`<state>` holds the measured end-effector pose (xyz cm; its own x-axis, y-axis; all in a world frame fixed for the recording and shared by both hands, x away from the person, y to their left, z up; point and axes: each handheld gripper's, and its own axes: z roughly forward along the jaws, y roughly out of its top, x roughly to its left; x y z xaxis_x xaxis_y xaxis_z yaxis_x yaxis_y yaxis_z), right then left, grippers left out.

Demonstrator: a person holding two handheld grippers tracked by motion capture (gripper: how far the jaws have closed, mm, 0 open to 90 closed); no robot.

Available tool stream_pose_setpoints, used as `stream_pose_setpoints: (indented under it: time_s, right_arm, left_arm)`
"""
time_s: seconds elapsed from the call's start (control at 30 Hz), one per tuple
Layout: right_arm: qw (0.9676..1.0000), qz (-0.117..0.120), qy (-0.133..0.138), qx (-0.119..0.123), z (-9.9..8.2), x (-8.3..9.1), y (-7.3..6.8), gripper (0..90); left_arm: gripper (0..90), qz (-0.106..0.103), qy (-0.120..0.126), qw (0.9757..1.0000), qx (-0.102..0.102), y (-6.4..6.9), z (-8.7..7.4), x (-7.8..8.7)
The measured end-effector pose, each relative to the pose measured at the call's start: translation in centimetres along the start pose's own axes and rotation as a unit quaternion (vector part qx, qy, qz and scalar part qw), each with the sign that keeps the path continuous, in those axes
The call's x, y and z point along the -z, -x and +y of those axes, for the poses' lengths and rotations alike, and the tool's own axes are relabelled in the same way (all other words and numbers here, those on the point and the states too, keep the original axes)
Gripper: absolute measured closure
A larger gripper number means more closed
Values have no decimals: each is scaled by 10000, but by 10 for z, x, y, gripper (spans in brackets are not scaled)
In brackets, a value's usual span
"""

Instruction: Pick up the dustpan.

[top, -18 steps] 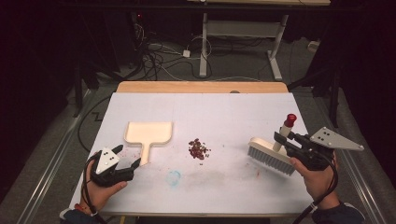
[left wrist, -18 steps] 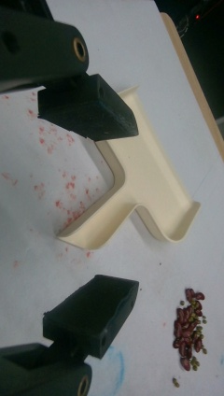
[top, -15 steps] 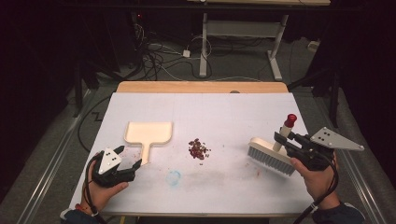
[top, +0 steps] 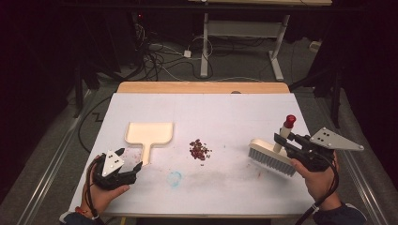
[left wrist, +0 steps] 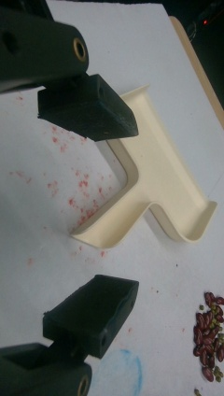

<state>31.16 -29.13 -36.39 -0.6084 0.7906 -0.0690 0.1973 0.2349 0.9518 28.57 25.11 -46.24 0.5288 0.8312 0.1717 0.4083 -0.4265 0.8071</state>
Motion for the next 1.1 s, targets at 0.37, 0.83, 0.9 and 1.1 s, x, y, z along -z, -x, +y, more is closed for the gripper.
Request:
stream_pose_setpoints:
  time_s: [0.37,0.83,0.9,1.1]
  right_arm:
    - [10000,4,35,30,2,-2,-2,704]
    - [10000,5,34,18,3,-2,-4,703]
    - [10000,34,35,27,4,-2,-5,704]
    - [10000,28,12,56,5,-3,-6,703]
  left_arm:
    - [219,-184,-190,9996,112,7,2,-7]
    - [234,-332,-1120,9863,1163,-2,2,-62]
    - [249,-225,-1186,9833,1359,-5,8,-69]
    - [304,-56,-1385,9798,1444,-3,24,-83]
